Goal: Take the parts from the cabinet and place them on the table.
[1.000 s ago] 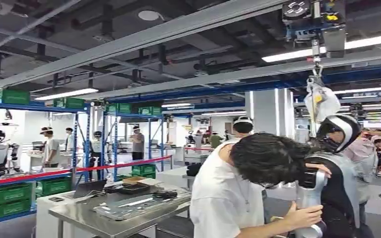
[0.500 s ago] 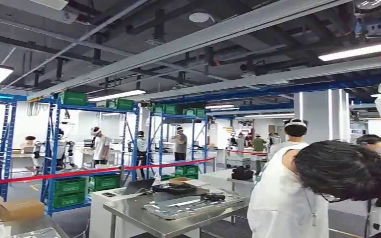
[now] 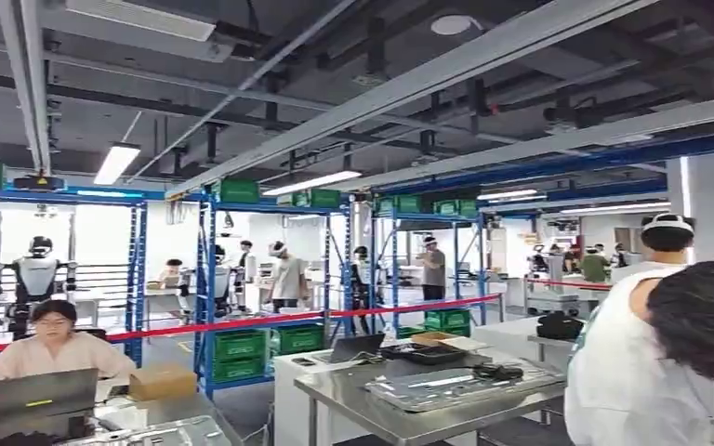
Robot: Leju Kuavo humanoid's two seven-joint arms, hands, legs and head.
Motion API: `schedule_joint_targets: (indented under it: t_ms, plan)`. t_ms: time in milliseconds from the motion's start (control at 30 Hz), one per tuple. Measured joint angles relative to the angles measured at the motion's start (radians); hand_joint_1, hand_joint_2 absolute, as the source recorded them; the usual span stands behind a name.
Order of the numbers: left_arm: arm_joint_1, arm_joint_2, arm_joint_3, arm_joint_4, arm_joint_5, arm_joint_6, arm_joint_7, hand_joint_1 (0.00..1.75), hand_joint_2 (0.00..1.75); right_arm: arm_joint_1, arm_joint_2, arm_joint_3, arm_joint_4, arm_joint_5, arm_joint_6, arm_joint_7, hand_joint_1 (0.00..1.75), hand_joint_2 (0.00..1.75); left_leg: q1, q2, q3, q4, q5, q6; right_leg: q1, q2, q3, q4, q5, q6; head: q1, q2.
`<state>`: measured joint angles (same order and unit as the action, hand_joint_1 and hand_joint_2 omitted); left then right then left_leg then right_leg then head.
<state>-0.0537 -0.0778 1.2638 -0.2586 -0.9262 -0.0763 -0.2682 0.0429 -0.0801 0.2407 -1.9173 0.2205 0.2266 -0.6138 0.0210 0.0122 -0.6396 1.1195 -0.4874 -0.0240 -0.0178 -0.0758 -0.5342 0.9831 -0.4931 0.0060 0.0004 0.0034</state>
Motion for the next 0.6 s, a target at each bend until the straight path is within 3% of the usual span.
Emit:
schedule_joint_targets:
  t_ms: [33, 67, 100, 200, 233, 267, 300, 367, 400, 433, 500, 533, 567, 600]
  plan:
    - [-0.001, 0.000, 0.000, 0.000, -0.004, 0.000, 0.000, 0.00, 0.00, -0.002, 0.000, 0.000, 0.000, -0.001, 0.002, 0.000, 1.75, 1.75, 0.000, 0.036, 0.047, -0.086, 0.033, -0.002, 0.000, -0.010, 0.005, 0.002, -0.005, 0.008, 0.000, 0.000]
    - [-0.005, -0.002, 0.000, 0.000, -0.005, 0.000, 0.000, 0.00, 0.00, -0.004, 0.000, -0.001, 0.000, -0.003, 0.002, 0.001, 1.75, 1.75, -0.014, 0.071, 0.056, -0.105, 0.016, 0.005, 0.009, -0.018, 0.006, 0.004, -0.010, 0.015, 0.000, 0.000]
    - [-0.007, -0.002, 0.000, 0.000, -0.006, 0.000, -0.001, 0.00, 0.00, -0.007, 0.000, 0.000, 0.000, -0.003, 0.002, 0.002, 1.75, 1.75, -0.011, 0.050, 0.051, -0.105, 0.020, 0.020, 0.009, -0.025, 0.007, 0.005, -0.011, 0.019, 0.000, 0.000]
    - [-0.001, -0.002, 0.000, 0.000, -0.008, 0.000, -0.001, 0.00, 0.00, -0.008, 0.000, 0.002, 0.000, -0.004, 0.004, 0.003, 1.75, 1.75, -0.016, 0.022, 0.046, -0.104, 0.019, 0.042, 0.005, -0.052, 0.017, 0.000, -0.014, 0.037, 0.000, 0.000]
    - [0.000, -0.002, 0.000, 0.000, -0.008, 0.000, -0.001, 0.00, 0.00, -0.010, -0.002, 0.001, 0.000, -0.004, 0.004, 0.003, 1.75, 1.75, -0.010, 0.012, 0.049, -0.107, 0.023, 0.049, -0.001, -0.023, 0.019, 0.007, -0.027, 0.045, 0.000, 0.000]
    - [-0.001, -0.002, 0.000, 0.000, -0.008, 0.000, -0.001, 0.00, 0.00, -0.010, -0.003, 0.001, -0.001, -0.005, 0.004, 0.003, 1.75, 1.75, -0.010, 0.003, 0.048, -0.107, 0.023, 0.055, -0.003, 0.029, 0.003, 0.045, -0.057, 0.044, 0.000, 0.000]
    - [-0.002, -0.002, 0.000, 0.000, -0.009, 0.000, -0.002, 0.00, 0.00, -0.008, -0.003, 0.001, -0.001, -0.006, 0.004, 0.003, 1.75, 1.75, -0.010, -0.007, 0.048, -0.107, 0.024, 0.059, -0.003, 0.053, -0.028, 0.115, -0.097, 0.042, 0.000, 0.000]
    - [-0.005, -0.003, 0.000, 0.000, -0.014, 0.000, -0.002, 0.00, 0.00, -0.002, -0.008, 0.000, 0.001, -0.007, 0.004, 0.004, 1.75, 1.75, -0.016, -0.035, 0.047, -0.107, 0.024, 0.066, 0.000, 0.068, -0.115, 0.291, -0.165, 0.040, 0.000, 0.000]
    - [-0.004, -0.003, 0.000, 0.000, -0.016, 0.000, -0.002, 0.00, 0.00, -0.002, -0.008, 0.000, 0.003, -0.007, 0.004, 0.005, 1.75, 1.75, -0.019, -0.049, 0.048, -0.107, 0.024, 0.066, 0.002, 0.070, -0.139, 0.333, -0.167, 0.038, -0.001, 0.000]
    - [-0.004, -0.003, 0.000, 0.000, -0.016, 0.000, -0.002, 0.00, 0.00, -0.002, -0.008, 0.000, 0.005, -0.007, 0.004, 0.005, 1.75, 1.75, -0.021, -0.063, 0.049, -0.106, 0.025, 0.067, 0.004, 0.072, -0.142, 0.323, -0.145, 0.034, -0.001, 0.000]
    - [-0.002, -0.004, 0.000, 0.000, -0.016, -0.002, -0.003, 0.00, 0.00, -0.003, -0.008, 0.000, 0.005, -0.008, 0.004, 0.006, 1.75, 1.75, -0.027, -0.095, 0.054, -0.106, 0.025, 0.067, 0.012, 0.086, -0.084, 0.175, -0.048, 0.017, -0.001, 0.000]
    - [-0.002, -0.005, 0.000, 0.000, -0.017, -0.003, -0.005, 0.00, 0.00, -0.004, -0.008, 0.000, 0.005, -0.008, 0.004, 0.007, 1.75, 1.75, -0.029, -0.109, 0.055, -0.106, 0.025, 0.067, 0.016, 0.114, -0.047, 0.083, 0.000, 0.005, 0.000, 0.000]
    - [-0.002, -0.011, 0.000, 0.001, -0.017, -0.006, -0.006, 0.00, 0.00, -0.005, -0.010, 0.000, 0.005, -0.008, 0.004, 0.008, 1.75, 1.75, -0.027, -0.119, 0.053, -0.106, 0.025, 0.067, 0.015, 0.173, -0.028, 0.037, 0.006, -0.012, 0.001, 0.000]
    - [-0.006, -0.010, 0.000, 0.001, -0.018, -0.007, -0.009, 0.00, 0.00, -0.002, -0.010, 0.000, 0.004, -0.009, 0.004, 0.009, 1.75, 1.75, -0.027, -0.133, 0.048, -0.103, 0.026, 0.065, 0.012, 0.174, -0.026, 0.021, 0.009, -0.010, 0.000, 0.000]
